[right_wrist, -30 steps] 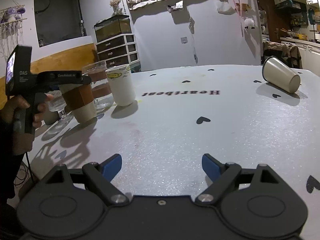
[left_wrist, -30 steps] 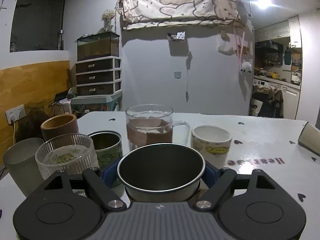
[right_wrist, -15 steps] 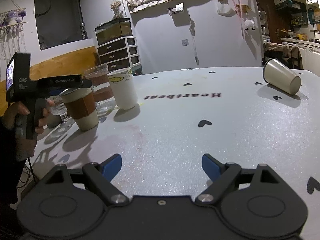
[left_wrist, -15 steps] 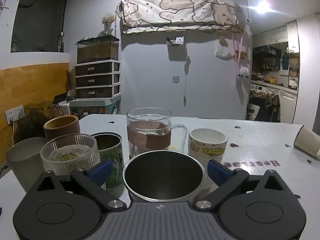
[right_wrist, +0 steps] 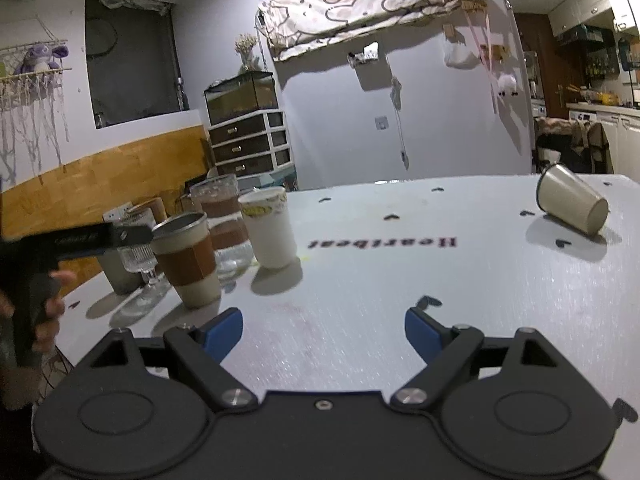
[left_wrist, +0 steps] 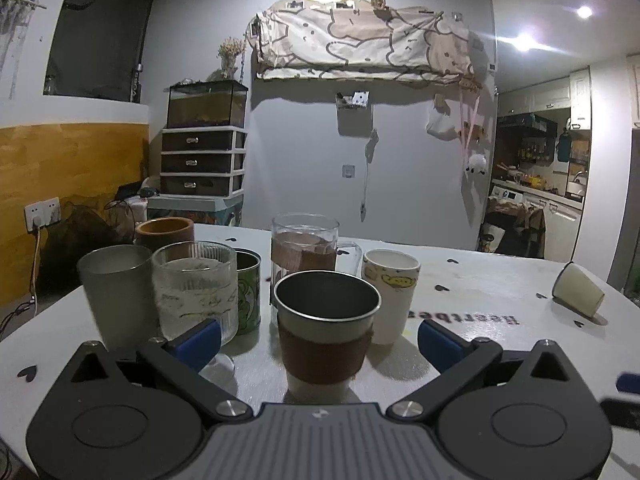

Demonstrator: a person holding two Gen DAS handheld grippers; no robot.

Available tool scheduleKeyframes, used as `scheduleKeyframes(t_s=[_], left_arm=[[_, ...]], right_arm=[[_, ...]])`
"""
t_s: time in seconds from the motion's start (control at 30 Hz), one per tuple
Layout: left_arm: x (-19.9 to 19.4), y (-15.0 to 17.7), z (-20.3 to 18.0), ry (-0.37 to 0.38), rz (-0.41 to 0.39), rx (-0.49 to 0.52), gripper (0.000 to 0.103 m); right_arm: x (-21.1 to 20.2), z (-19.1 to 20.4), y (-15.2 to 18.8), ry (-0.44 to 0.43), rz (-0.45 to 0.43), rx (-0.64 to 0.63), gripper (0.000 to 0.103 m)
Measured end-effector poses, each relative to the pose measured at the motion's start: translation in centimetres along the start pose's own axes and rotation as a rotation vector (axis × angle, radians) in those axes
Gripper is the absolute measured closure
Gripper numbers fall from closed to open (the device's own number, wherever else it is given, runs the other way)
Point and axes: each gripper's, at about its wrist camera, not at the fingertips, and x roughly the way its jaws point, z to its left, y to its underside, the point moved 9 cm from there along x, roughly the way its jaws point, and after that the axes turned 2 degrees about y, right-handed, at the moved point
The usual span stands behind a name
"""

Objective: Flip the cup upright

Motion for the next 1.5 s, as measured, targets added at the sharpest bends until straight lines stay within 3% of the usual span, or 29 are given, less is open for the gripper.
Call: scheduleKeyframes(t_s=[0.2, 0.37, 0.57, 1.5], left_arm=[[-2.0, 1.0, -0.5, 0.005, -0.012, -0.005, 0.0], [-2.4, 3.1, -1.2, 0.007, 0.031, 0.009, 0.0], [-3.0, 4.7, -1.8, 0.019, 0.054, 0.038, 0.0], [-3.7, 4.2, -1.7, 0.003, 0.045, 0.032, 0.0]], right_arm=[[-0.2, 1.3, -0.9, 0.02, -0.025, -0.044, 0.008], [-0.4, 1.9, -1.1, 0.043, -0.034, -0.081, 0.001], [-0.2, 2.0, -1.1, 0.069, -0.029, -0.098, 0.0], [0.0, 2.0, -1.1, 0.103, -0.028, -0.115, 0.0]])
